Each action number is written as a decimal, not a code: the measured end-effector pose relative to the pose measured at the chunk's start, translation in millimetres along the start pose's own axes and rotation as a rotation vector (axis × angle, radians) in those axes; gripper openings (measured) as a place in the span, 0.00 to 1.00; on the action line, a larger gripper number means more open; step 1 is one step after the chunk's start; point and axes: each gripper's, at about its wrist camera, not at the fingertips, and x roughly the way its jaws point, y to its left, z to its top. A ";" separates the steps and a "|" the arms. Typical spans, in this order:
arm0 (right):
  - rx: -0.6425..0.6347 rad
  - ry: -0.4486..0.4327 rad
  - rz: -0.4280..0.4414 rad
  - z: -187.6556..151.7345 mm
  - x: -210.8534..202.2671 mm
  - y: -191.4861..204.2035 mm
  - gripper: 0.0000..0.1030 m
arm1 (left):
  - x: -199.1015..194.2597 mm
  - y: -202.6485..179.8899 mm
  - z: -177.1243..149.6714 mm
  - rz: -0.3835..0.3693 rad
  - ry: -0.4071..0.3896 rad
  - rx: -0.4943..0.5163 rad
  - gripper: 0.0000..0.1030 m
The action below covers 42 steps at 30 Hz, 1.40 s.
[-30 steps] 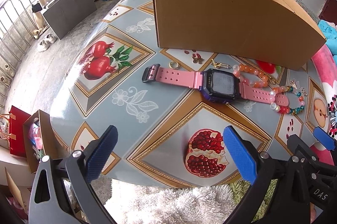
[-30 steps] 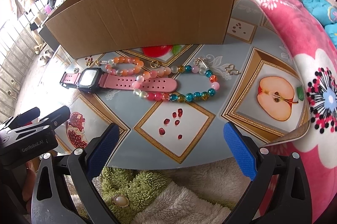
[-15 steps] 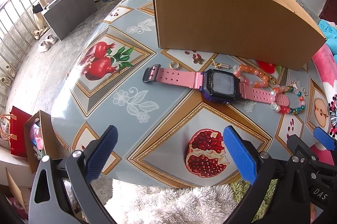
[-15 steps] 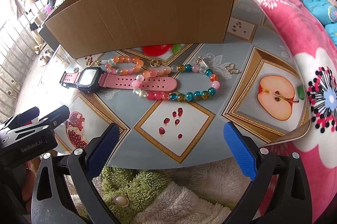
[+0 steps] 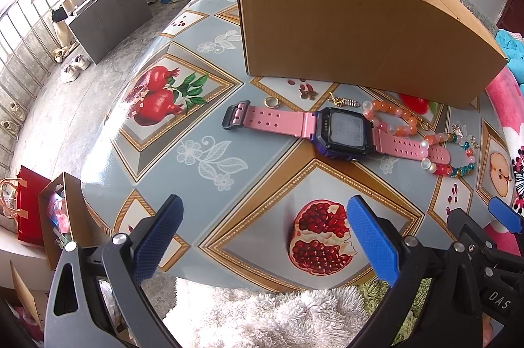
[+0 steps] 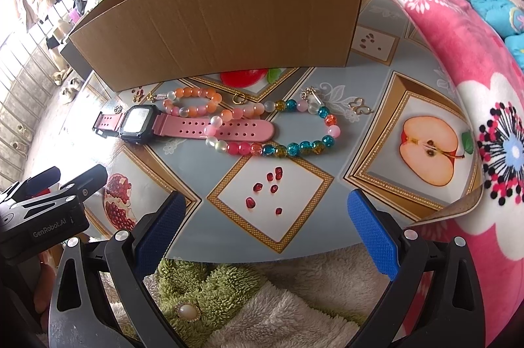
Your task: Organize jewelry
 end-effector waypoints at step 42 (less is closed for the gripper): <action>0.024 -0.022 -0.013 3.9 -1.3 -12.5 0.92 | 12.2 6.3 -0.8 -0.020 0.046 0.000 0.96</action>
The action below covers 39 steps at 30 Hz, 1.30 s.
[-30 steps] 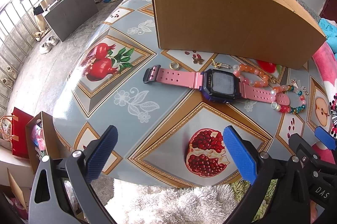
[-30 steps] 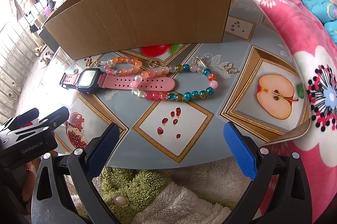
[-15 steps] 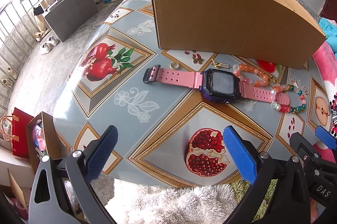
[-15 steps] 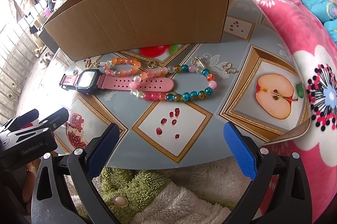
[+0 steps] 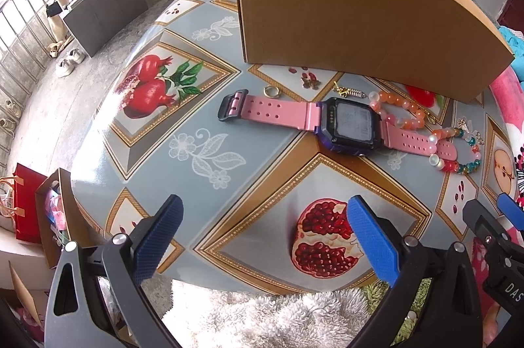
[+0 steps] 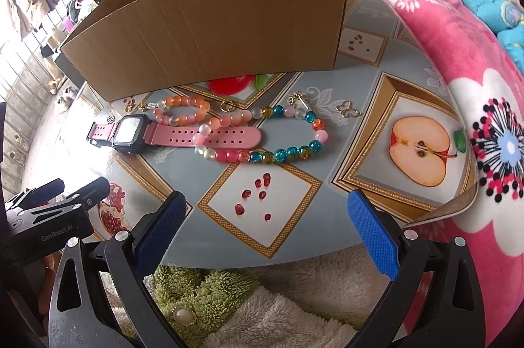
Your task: Organize jewelry
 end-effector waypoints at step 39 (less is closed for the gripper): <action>-0.621 -0.196 0.288 24.0 -1.3 81.9 0.70 | 8.2 42.6 17.6 -0.124 -0.203 -0.033 0.96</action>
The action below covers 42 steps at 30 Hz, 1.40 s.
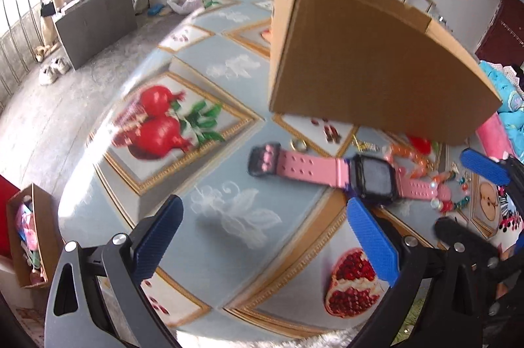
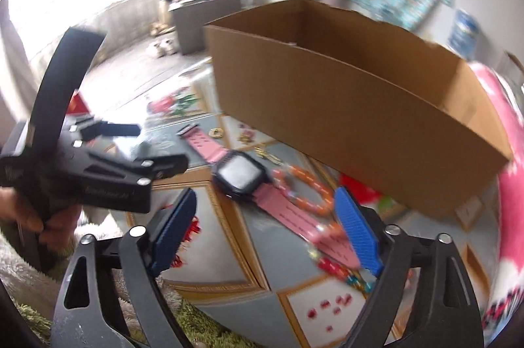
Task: Organize jewelry
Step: 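Close the right gripper on the pink watch strap while the left gripper grips the other strap, then lift the pink-strapped watch off the table with both grippers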
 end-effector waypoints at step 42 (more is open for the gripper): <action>-0.033 0.362 0.525 33.1 63.8 -61.2 0.46 | 16.6 -60.0 -14.1 0.013 -0.093 0.824 0.17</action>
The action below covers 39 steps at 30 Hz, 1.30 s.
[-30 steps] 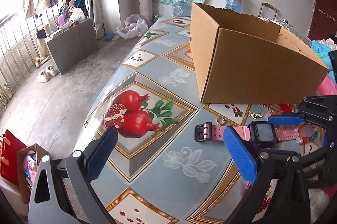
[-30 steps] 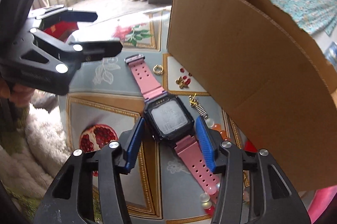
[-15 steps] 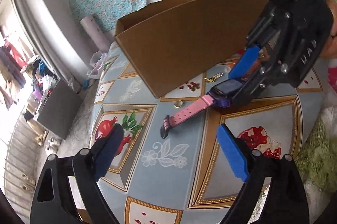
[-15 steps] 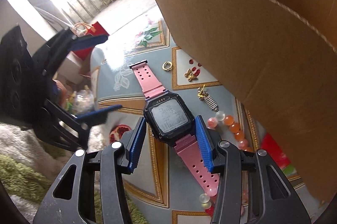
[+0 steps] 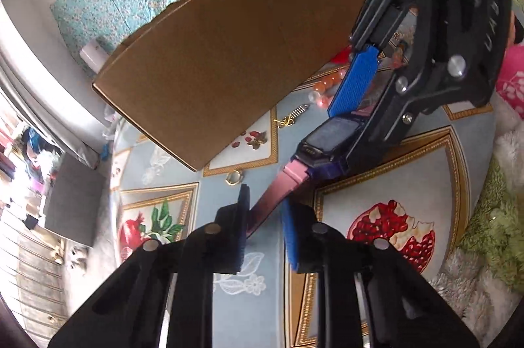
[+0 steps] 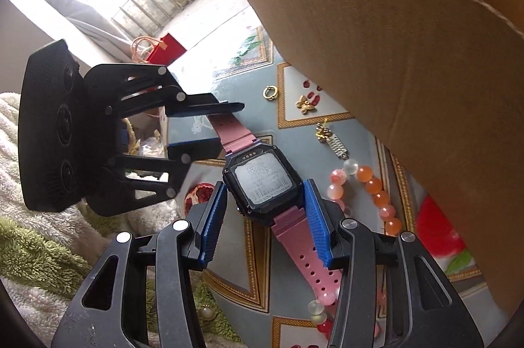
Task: Organize jewelry
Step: 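Lift the pink-strapped watch off the table with both grippers, then carry the watch over the cardboard box and open both grippers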
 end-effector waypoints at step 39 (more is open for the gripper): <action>-0.132 -0.695 -0.874 -100.0 -100.6 107.3 0.01 | -102.6 33.9 37.3 0.137 -0.329 -0.112 0.04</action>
